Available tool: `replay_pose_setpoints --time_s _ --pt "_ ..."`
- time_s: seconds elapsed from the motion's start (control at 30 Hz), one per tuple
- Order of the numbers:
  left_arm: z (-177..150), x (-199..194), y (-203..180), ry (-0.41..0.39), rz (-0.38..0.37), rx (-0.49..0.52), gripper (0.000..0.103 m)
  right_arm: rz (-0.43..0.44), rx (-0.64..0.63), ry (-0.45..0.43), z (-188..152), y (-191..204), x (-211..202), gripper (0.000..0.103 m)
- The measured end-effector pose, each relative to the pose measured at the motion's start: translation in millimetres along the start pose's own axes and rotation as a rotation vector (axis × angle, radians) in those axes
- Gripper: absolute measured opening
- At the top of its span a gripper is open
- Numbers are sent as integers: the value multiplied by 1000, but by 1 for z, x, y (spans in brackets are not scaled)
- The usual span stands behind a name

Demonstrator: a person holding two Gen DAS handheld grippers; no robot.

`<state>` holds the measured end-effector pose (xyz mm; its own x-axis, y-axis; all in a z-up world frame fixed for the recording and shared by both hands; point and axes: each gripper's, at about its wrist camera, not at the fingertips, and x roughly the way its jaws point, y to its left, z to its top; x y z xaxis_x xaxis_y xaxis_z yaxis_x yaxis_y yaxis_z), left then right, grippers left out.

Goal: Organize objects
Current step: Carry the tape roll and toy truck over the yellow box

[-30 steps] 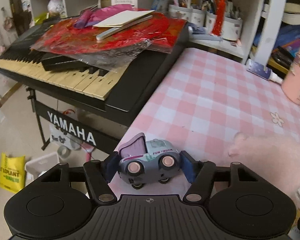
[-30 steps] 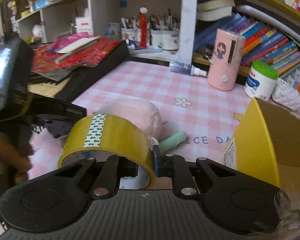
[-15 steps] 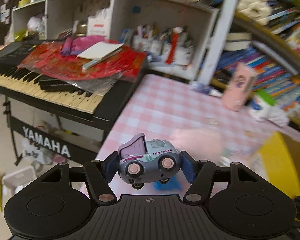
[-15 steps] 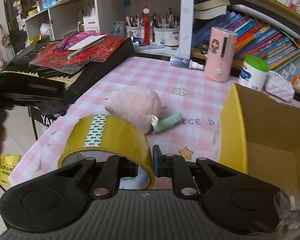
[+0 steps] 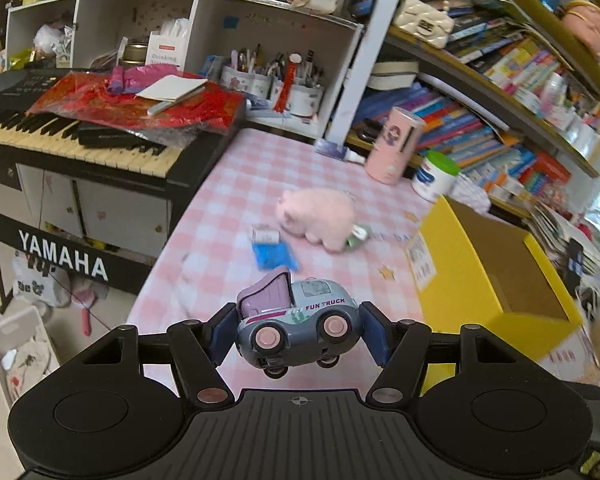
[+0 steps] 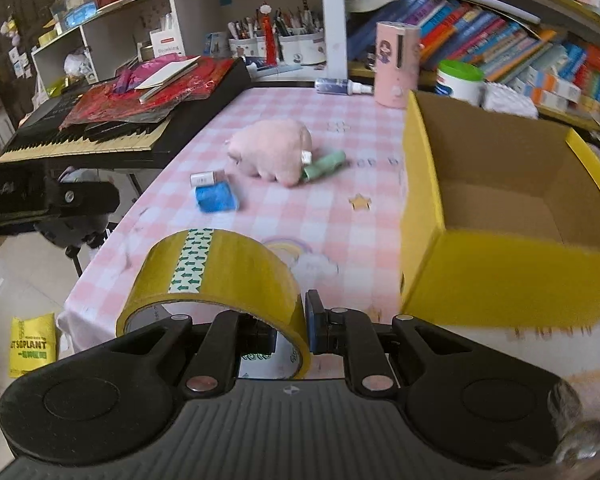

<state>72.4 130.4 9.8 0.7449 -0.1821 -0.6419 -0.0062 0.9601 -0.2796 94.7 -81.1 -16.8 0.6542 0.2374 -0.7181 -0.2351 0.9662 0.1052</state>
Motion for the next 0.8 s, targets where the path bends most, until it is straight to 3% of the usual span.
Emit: replay_pose_setpoints --time_s 0.27,0.43,0.6,0.8 --pt "-40 -30 -10 62 -87 26 64 -59 72 -9 -54 4 -47 13" --pt "-56 -33 -33 107 -166 96 64 -114 130 -13 -86 -3 -75 13" --pt "-66 -37 -57 124 -226 184 64 -169 228 -19 -106 -20 -94 13" --pt "-71 -35 -82 133 -285 217 64 -217 267 -32 -115 -32 -109 13"
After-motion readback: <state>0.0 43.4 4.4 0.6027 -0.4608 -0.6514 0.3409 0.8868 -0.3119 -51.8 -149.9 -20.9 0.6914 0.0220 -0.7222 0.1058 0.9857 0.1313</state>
